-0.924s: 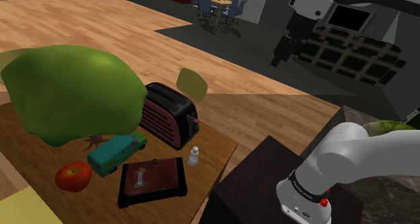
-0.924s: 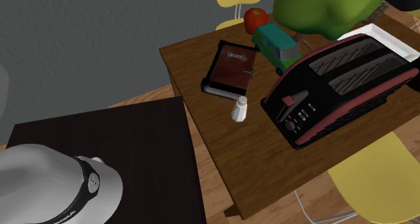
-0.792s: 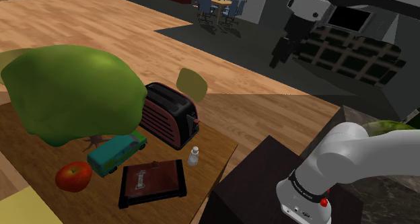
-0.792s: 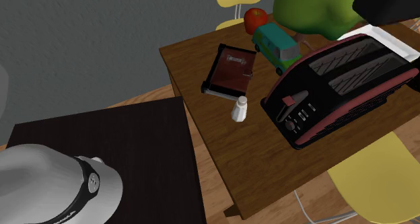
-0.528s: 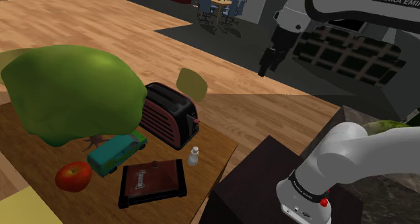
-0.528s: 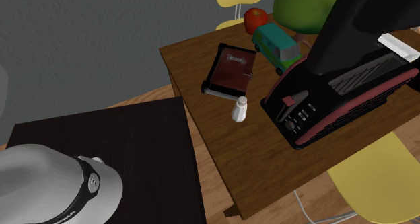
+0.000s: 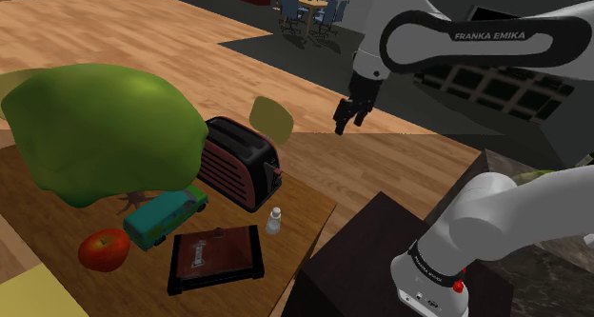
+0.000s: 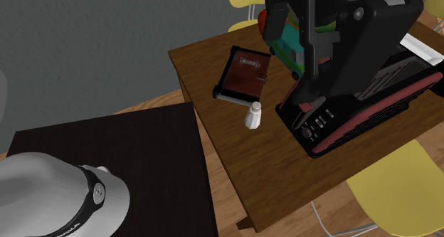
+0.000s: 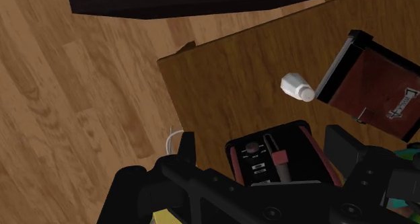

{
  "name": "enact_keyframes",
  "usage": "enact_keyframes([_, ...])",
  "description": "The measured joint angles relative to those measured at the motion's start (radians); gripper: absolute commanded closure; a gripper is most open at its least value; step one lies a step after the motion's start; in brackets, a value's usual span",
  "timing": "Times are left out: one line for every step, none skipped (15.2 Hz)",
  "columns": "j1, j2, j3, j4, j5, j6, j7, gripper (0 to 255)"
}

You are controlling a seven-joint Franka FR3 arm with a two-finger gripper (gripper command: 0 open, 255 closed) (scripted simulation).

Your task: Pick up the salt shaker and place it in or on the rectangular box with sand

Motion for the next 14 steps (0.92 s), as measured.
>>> enact_keyframes([0.003,0.027,0.009,-0.010,0.006,0.029,0.013,0])
enact_keyframes([0.008,0.049,0.020,-0.024,0.014,0.058,0.028,0])
enact_keyframes([0.012,0.077,0.030,-0.028,0.020,0.084,0.042,0])
enact_keyframes([0.013,0.106,0.036,-0.036,0.024,0.113,0.051,0])
enact_keyframes([0.016,0.134,0.044,-0.036,0.030,0.134,0.064,0])
enact_keyframes([0.021,0.155,0.053,-0.049,0.037,0.161,0.077,0])
enact_keyframes([0.024,0.194,0.063,-0.053,0.042,0.197,0.091,0])
enact_keyframes([0.028,0.229,0.073,-0.048,0.047,0.220,0.106,0])
enact_keyframes([0.030,0.261,0.080,-0.046,0.050,0.243,0.117,0])
enact_keyframes([0.033,0.298,0.088,-0.041,0.054,0.267,0.129,0])
enact_keyframes([0.034,0.337,0.094,-0.039,0.055,0.298,0.139,0])
enact_keyframes([0.035,0.378,0.100,-0.029,0.056,0.322,0.150,0])
enact_keyframes([0.036,0.412,0.104,-0.026,0.057,0.346,0.158,0])
enact_keyframes([0.040,0.451,0.112,-0.017,0.058,0.369,0.172,0])
